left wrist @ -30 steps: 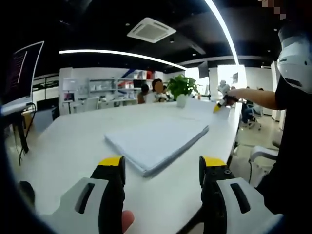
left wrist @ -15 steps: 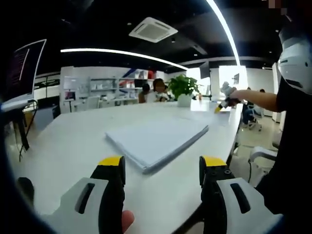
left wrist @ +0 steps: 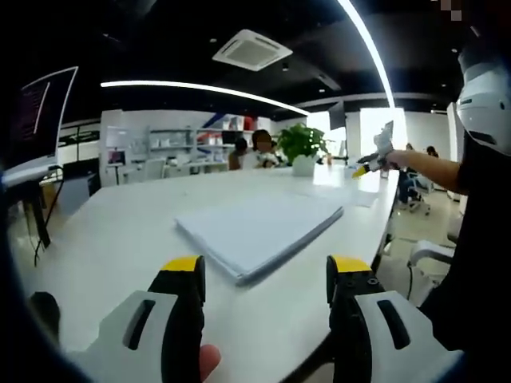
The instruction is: Grasp the top corner of one sheet in the document stack and pull a single sheet out from the document stack, separating that one sheet from the rest and lifting it clear until the single sheet is fully removed from the stack
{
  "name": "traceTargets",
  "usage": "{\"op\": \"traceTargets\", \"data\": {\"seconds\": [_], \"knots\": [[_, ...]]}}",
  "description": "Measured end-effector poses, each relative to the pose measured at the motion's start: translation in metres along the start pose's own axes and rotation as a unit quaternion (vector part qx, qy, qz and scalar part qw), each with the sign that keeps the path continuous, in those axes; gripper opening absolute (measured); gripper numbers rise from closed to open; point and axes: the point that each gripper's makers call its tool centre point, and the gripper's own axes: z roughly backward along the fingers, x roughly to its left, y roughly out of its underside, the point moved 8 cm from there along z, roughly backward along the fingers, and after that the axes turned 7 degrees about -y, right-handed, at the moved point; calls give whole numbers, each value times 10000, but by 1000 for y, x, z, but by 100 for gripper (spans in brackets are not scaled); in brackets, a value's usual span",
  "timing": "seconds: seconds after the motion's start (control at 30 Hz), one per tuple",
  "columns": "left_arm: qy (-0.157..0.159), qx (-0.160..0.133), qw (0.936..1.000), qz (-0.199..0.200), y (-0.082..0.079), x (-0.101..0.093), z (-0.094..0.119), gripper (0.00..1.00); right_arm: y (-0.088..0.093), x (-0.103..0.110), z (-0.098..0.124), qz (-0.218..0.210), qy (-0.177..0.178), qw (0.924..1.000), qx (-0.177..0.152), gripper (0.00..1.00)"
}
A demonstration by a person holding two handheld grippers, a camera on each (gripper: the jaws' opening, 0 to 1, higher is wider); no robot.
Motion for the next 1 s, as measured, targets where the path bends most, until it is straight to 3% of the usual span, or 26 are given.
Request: {"op": "traceTargets", "data": {"seconds": [0.07, 0.17, 0.2, 0.3, 0.37, 0.4, 0.53, 0.67, 0.73, 0.83, 0.9, 1.0], "knots": [[6, 3, 10000, -8, -2, 0, -1, 61, -19, 16, 9, -166, 27, 9974, -706, 97], [37, 25, 10000, -10, -8, -2, -1, 61, -39, 64, 20, -348, -430, 9879, -1447, 98], [87, 48, 9999, -36, -11, -3, -1, 61, -43, 79, 22, -331, -576, 9848, -1602, 98], [196, 245, 9969, -715, -22, -4, -3, 63, -49, 125, 25, -290, -1085, 9758, -1878, 98], [217, 267, 9961, -810, -25, -5, -5, 64, -51, 152, 25, -321, -1454, 9659, -2120, 98], [230, 249, 9962, -798, -26, -5, -6, 64, -53, 159, 24, -271, -1438, 9637, -2231, 98], [231, 0, 9988, -426, -28, -5, -12, 65, -49, 181, 16, -46, -1295, 9639, -2327, 98], [200, -64, 9993, -319, -27, -6, -17, 70, -42, 212, 13, -1153, -1979, 9425, -2434, 92], [202, 3, 9996, -218, -25, -7, -20, 73, -37, 225, 10, -1193, -2117, 9371, -2505, 92], [208, 5, 9994, -276, -25, -11, -23, 73, -33, 235, 7, -1056, -2066, 9390, -2537, 93], [232, -64, 9995, -215, -28, -12, -24, 73, -28, 242, 3, -917, -2122, 9464, -2257, 93], [144, -206, 9997, -48, -33, -10, -24, 75, -30, 247, -1, -569, -2032, 9538, -2141, 86]]}}
